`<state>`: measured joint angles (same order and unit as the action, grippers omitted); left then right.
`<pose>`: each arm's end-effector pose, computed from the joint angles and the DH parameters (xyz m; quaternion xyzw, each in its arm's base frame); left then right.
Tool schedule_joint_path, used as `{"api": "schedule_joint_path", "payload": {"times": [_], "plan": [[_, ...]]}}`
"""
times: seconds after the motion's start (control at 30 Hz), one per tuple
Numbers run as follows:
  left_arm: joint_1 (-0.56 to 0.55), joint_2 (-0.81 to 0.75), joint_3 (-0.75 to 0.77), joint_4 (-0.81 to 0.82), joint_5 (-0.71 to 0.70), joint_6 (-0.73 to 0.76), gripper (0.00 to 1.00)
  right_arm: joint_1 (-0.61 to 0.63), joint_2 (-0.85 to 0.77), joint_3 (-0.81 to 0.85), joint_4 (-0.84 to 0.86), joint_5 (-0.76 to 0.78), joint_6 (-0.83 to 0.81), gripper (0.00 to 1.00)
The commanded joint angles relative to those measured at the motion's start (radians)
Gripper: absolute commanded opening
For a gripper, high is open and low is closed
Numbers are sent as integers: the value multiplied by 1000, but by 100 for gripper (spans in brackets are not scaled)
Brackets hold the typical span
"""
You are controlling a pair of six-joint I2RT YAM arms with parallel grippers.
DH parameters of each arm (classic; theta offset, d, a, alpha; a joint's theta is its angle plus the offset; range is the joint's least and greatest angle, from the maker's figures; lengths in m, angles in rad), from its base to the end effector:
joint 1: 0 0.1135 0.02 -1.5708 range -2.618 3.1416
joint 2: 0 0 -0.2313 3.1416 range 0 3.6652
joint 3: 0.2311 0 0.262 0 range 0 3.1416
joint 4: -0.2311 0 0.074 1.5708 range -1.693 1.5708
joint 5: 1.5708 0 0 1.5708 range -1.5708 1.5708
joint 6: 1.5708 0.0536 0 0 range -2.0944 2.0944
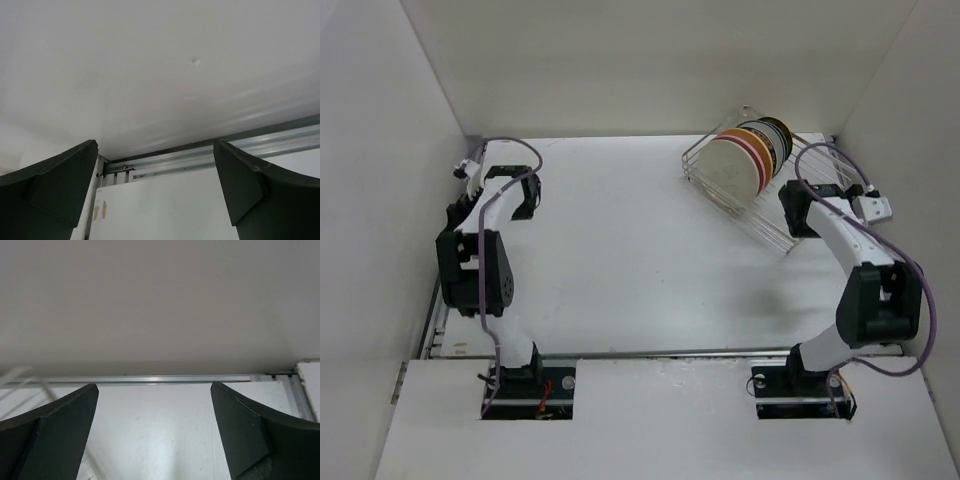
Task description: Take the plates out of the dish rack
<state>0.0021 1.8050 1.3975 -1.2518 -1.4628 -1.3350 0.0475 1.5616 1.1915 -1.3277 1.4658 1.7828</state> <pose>0.3244 0.0540 0.2130 -0.4377 0.6018 0.5448 0.3866 0.2695 -0.0406 0.2295 0.5384 0.5120 -0.4445 0.5005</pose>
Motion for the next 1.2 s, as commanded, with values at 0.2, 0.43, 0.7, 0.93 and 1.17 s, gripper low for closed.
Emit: {"api": "schedule_joint_path", "payload": {"times": [0.2,0.43,0.7,0.93,1.17], "plan": [[-259,-291,251,-336,-111,307,100,257,-195,316,-51,53,-341,100],[-409,-684,154,220,711,1165,100,479,-241,422,438,-202,-1267,100],[-409,-1061,66,310,1069,1508,100,468,-508,209,910,-1091,-1574,100],[-409,-1069,28,266,1096,1478,100,459,-439,305,875,-1419,-1619,100],[-409,-977,-80,296,866,1537,100,394,-270,434,825,-1639,-1654,100]]}}
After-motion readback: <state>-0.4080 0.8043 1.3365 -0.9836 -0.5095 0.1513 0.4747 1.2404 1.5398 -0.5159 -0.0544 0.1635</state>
